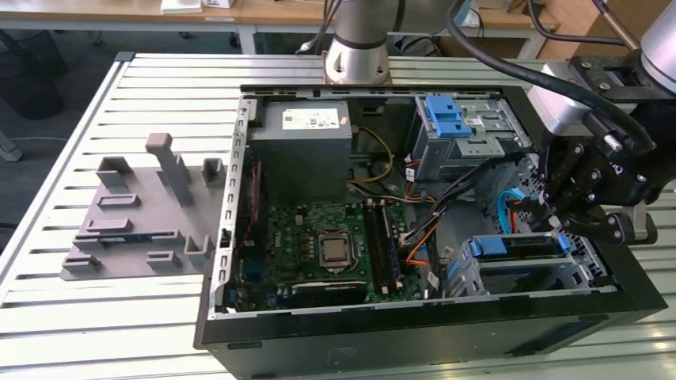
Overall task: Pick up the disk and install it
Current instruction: 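Insert the first disk wire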
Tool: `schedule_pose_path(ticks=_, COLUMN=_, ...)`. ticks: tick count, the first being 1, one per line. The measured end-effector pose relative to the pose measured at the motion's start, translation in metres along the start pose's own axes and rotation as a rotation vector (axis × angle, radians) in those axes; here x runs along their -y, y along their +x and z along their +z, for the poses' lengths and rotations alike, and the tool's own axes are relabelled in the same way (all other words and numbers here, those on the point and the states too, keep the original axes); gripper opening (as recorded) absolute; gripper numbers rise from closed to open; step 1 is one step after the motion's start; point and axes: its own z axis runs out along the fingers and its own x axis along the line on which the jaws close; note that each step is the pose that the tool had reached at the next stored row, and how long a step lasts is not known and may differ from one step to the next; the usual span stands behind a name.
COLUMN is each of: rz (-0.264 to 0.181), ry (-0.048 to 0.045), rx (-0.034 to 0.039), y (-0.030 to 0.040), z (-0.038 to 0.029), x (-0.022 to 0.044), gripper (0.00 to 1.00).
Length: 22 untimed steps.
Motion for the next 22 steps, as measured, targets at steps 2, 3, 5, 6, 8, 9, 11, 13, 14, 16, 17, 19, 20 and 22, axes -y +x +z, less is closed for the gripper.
schedule_pose_path(ticks=2, rz=0.0, ry=0.0, rx=0.0002, y=-0.0011, z=0.0006, x=0.0011, gripper=0.11)
schedule_pose_path(ticks=3, rz=0.0, ry=0.0, rx=0.0, y=-0.0024, z=0.0008, x=0.0018, gripper=0.11)
schedule_pose_path(ticks=5, rz=0.0, ry=0.0, rx=0.0002, y=-0.0051, z=0.0013, x=0.002, gripper=0.11)
schedule_pose_path(ticks=6, rz=0.0, ry=0.0, rx=0.0002, y=-0.0051, z=0.0013, x=0.002, gripper=0.11)
schedule_pose_path(ticks=8, rz=0.0, ry=0.0, rx=0.0001, y=-0.0051, z=0.0013, x=0.0021, gripper=0.11)
schedule_pose_path(ticks=9, rz=0.0, ry=0.0, rx=0.0001, y=-0.0052, z=0.0013, x=0.0021, gripper=0.11)
schedule_pose_path(ticks=11, rz=0.0, ry=0.0, rx=0.0001, y=-0.0053, z=0.0014, x=0.0021, gripper=0.11)
schedule_pose_path(ticks=13, rz=0.0, ry=0.0, rx=0.0001, y=-0.0053, z=0.0014, x=0.0021, gripper=0.11)
schedule_pose_path(ticks=14, rz=0.0, ry=0.0, rx=0.0001, y=-0.0053, z=0.0014, x=0.0021, gripper=0.11)
schedule_pose_path(ticks=16, rz=0.0, ry=0.0, rx=0.0001, y=-0.0053, z=0.0014, x=0.0021, gripper=0.11)
schedule_pose_path(ticks=17, rz=0.0, ry=0.0001, rx=0.0001, y=-0.0053, z=0.0014, x=0.0021, gripper=0.11)
schedule_pose_path(ticks=19, rz=0.0, ry=0.0, rx=0.0001, y=-0.0054, z=0.0015, x=0.0021, gripper=0.11)
schedule_pose_path(ticks=20, rz=0.0, ry=0.0001, rx=0.0001, y=-0.0054, z=0.0015, x=0.0021, gripper=0.11)
schedule_pose_path(ticks=22, rz=0.0, ry=0.0, rx=-0.0001, y=-0.0054, z=0.0014, x=0.0036, gripper=0.11)
